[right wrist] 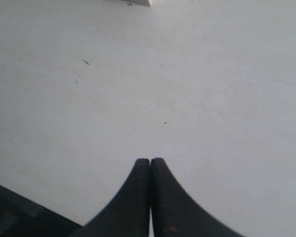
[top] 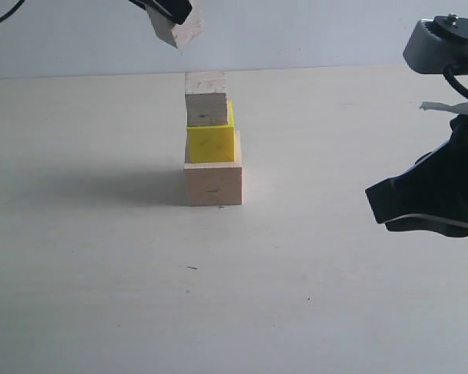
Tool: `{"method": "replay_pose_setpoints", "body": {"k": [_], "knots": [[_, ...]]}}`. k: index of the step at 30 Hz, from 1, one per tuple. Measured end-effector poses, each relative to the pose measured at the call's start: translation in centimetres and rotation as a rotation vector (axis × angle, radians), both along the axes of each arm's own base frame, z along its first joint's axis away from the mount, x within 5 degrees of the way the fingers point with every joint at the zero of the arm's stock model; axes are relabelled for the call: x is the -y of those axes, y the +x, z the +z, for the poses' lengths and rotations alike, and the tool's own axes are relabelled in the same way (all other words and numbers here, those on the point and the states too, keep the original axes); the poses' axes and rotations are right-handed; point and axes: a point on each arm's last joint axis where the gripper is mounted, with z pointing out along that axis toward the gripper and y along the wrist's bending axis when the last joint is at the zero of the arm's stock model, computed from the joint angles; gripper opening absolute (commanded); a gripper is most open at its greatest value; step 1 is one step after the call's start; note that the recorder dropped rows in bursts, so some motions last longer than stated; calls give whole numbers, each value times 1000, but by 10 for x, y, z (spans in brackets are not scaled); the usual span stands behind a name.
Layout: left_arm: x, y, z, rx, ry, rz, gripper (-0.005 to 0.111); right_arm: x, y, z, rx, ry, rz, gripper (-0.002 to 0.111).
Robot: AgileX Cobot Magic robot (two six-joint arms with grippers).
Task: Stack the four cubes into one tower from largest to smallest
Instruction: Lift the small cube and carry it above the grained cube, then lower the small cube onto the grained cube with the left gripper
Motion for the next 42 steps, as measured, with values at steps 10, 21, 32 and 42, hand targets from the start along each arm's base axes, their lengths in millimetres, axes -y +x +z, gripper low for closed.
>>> {"method": "replay_pose_setpoints", "body": {"k": [10,21,32,42], "knots": [[35,-17,-8,-86,109,244,0,-1,2,1,19,16,-3,0],[44,-22,-10,-168,126,546,0,-3,2,2,16,37,-8,0],[65,-34,-11,-165,112,536,0,-5,1,3,4,73,-23,0],[67,-20,-32,-176,146,659,0,-6,0,3,-10,92,-27,0]]}}
